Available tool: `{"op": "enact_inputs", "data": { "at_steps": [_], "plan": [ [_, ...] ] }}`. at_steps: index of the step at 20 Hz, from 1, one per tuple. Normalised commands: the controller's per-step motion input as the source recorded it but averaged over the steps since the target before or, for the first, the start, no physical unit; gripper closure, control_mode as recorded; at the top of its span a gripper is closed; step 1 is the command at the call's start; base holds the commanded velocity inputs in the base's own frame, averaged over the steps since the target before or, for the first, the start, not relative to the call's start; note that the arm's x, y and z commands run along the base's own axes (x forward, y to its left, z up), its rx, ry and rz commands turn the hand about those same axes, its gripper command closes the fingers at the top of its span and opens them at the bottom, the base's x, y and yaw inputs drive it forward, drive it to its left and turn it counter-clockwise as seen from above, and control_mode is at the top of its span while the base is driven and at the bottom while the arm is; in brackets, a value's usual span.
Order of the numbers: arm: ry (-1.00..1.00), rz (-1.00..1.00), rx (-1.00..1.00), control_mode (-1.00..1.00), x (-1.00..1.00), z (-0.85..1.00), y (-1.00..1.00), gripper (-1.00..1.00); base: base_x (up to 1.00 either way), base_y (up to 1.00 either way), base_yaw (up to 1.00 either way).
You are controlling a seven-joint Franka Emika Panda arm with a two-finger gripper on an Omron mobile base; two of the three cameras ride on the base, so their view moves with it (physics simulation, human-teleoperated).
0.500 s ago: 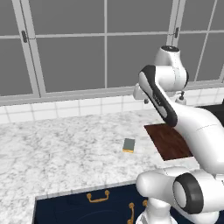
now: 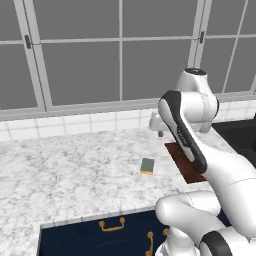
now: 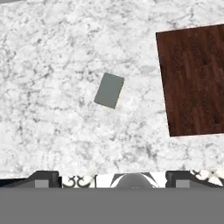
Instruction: Pick up the sponge from the counter and clean the cutting board by briefly scrubbing or pressing down on the cutting board. Once finished, release the sponge.
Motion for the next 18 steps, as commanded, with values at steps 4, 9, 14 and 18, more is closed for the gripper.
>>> {"op": "enact_inputs", "data": {
  "at_steps": [4,9,14,18],
  "plan": [
    [0.05,-0.08,-0.12,-1.00,0.04,-0.66,0.41,-1.00,0.00,0.00,0.00],
    [0.15,-0.05,-0.09,-1.00,0.39,-0.41,0.11,-1.00,0.00,0.00,0.00],
    [0.02,-0.03,-0.01,-1.00,0.44,-0.41,0.00,-1.00,0.00,0.00,0.00],
    [0.02,-0.01,0.00,-1.00,0.45,-0.47,0.07,-1.00,0.00,0.00,0.00]
  ]
}}
